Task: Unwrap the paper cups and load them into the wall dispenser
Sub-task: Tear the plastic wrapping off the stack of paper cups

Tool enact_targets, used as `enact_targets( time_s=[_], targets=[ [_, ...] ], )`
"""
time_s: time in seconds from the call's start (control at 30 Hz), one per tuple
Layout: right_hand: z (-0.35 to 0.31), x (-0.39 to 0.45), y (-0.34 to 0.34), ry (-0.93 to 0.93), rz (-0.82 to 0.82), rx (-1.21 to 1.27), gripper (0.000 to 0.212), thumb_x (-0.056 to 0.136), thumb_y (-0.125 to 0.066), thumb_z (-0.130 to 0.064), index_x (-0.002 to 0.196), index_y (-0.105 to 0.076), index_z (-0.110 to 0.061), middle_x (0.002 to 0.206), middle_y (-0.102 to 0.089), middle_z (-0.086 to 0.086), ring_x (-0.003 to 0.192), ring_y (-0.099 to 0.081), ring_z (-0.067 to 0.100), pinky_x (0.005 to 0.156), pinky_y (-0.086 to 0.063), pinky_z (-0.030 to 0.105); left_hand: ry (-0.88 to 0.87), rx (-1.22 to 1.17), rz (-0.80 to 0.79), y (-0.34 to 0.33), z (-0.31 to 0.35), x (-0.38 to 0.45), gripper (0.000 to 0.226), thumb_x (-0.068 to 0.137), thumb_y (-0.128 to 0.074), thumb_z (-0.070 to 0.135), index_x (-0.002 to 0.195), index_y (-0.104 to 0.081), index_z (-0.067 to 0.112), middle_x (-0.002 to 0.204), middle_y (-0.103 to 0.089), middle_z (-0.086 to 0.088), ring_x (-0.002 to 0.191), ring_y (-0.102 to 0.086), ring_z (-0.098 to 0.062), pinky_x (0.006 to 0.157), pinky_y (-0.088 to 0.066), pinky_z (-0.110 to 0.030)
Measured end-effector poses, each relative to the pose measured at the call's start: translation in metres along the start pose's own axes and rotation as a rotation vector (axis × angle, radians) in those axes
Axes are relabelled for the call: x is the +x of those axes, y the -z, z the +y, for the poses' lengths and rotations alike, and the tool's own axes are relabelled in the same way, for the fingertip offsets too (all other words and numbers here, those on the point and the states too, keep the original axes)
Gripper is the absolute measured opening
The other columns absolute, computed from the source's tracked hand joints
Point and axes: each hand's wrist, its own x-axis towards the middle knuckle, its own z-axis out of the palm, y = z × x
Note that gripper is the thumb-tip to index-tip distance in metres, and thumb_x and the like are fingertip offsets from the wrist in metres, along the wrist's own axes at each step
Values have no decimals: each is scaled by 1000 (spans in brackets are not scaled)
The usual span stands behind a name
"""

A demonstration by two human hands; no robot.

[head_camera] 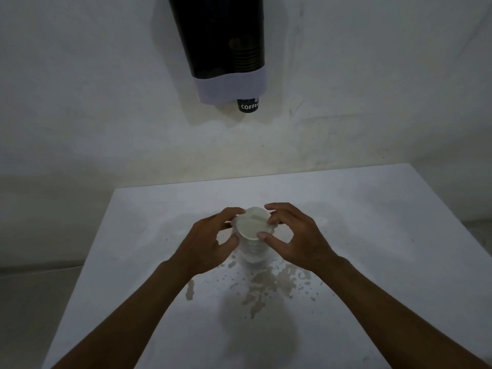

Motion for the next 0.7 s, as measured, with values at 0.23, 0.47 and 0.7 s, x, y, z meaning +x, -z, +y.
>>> enact_targets(
  time_s=[0.23, 0.47, 0.7],
  targets=[
    [-1, 2, -3, 111, 57, -154, 22, 87, -73, -26, 95, -70, -6, 102, -66, 6, 95, -61, 21, 81, -53, 31, 9, 59, 50, 6, 2, 3, 18, 94, -63, 29, 110, -62, 20, 104, -70, 8, 81, -70, -4, 69, -54, -12],
    [-5, -5, -23, 105, 230, -234, 13, 95, -61, -8, 88, -70, -3, 90, -67, 9, 83, -63, 22, 75, -54, 29, 20, 4, 317, -18, 1, -5, 7, 90, -67, 8, 96, -65, 11, 118, -70, 6, 102, -69, -9, 83, -58, -19],
    [-7, -24, -41, -9, 262, -198, 18, 97, -56, -16, 95, -68, -2, 96, -67, 12, 93, -62, 21, 96, -51, 26, -17, 31, 369, -39, -3, -22, 22, 89, -70, 15, 110, -71, 9, 132, -64, -1, 119, -62, -10, 96, -54, -26]
  ],
)
